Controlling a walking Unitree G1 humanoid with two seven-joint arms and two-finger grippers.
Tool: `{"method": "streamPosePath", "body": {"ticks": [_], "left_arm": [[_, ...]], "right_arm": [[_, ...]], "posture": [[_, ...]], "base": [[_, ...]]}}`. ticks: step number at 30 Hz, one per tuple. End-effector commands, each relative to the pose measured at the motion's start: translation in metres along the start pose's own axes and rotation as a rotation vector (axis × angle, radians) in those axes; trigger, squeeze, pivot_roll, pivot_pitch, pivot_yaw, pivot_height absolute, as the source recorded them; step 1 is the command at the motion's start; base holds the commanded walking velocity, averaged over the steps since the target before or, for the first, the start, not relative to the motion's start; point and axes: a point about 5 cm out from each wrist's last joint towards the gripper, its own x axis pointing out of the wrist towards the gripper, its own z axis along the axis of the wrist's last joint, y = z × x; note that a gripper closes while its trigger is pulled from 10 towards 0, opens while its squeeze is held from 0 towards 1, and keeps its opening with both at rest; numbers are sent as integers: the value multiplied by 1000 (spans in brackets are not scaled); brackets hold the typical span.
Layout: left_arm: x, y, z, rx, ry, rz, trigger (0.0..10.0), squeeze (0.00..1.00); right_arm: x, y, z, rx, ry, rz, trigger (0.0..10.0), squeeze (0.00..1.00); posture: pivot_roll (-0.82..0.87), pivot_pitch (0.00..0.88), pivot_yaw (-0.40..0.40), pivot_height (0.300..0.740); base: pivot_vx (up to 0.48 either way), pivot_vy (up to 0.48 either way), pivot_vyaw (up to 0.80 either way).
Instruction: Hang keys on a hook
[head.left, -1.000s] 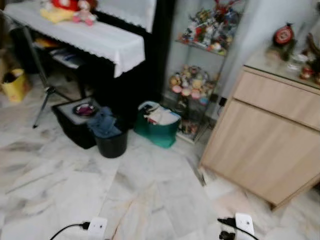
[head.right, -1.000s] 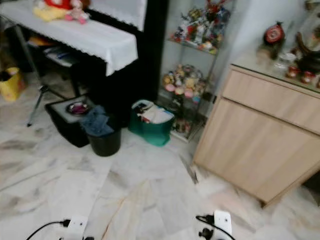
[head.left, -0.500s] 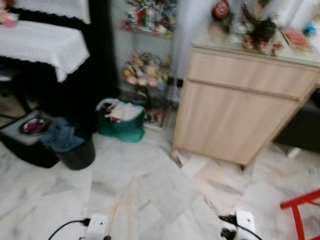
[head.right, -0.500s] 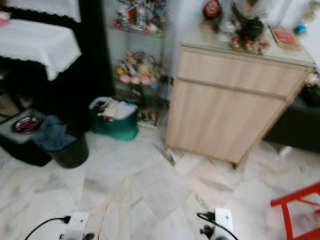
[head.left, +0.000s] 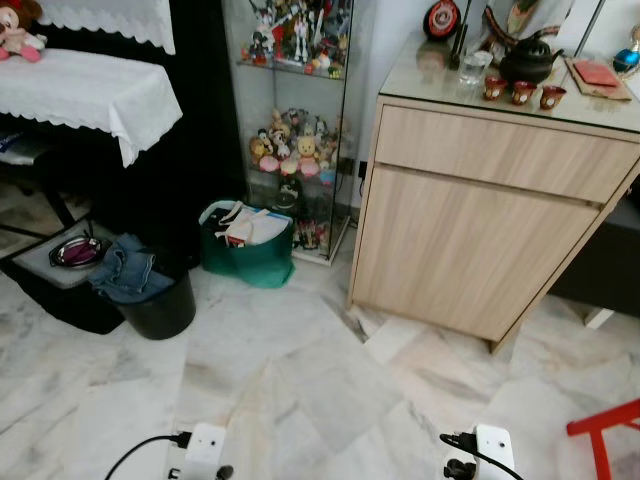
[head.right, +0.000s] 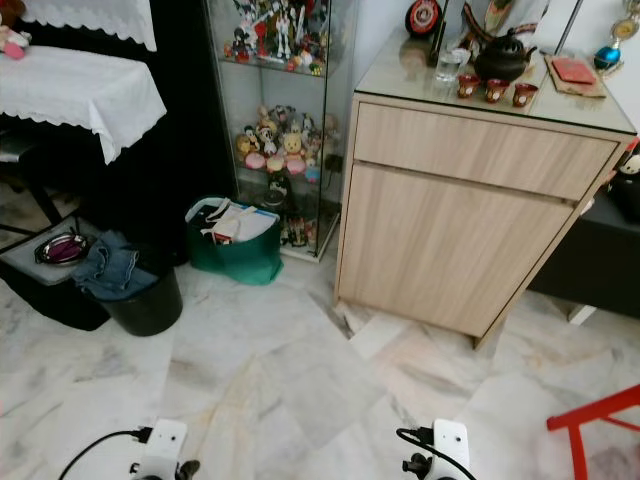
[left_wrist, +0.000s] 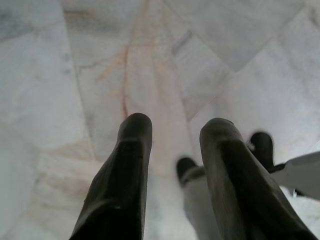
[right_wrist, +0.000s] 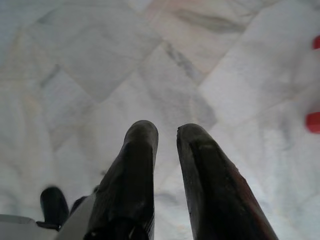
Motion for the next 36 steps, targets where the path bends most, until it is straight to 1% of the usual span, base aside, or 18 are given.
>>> {"method": "streamPosePath", "body": {"ticks": [1,3,4,17,31,34,36], "left_arm": [[0,-1,-3,18,14,-9,10000,0],[0,-1,-3,17,13,-9,10000,0],[0,-1,-3,18,13,-8,10000,0],[0,0,-2,12,8,-4,10000,0],[0,0,0,12,3,-2,10000,0],[0,0,0,11,4,-1,10000,0],[0,0,-1,11,4,0,10000,0]], "right_arm": [[0,-4,2,19,-2,-16,10000,0],[0,-4,2,-3,0,-19,10000,0],[0,-5,2,3,-2,-21,10000,0],[0,-4,3,3,-12,-22,10000,0],[0,-2,3,-10,-9,-17,10000,0],[0,-1,5,-13,-25,-12,10000,0],[0,-1,7,4,-40,-10,10000,0]], "posture": [[10,0,-57,740],[8,0,-56,740],[8,0,-56,740],[12,0,-58,740],[12,0,-60,740],[12,0,-60,740],[12,0,-60,740]], "base": [[0,-480,-788],[0,-480,-778],[0,-480,-775],[0,-480,0],[0,-480,-758],[0,-480,0],[0,-480,0]]}}
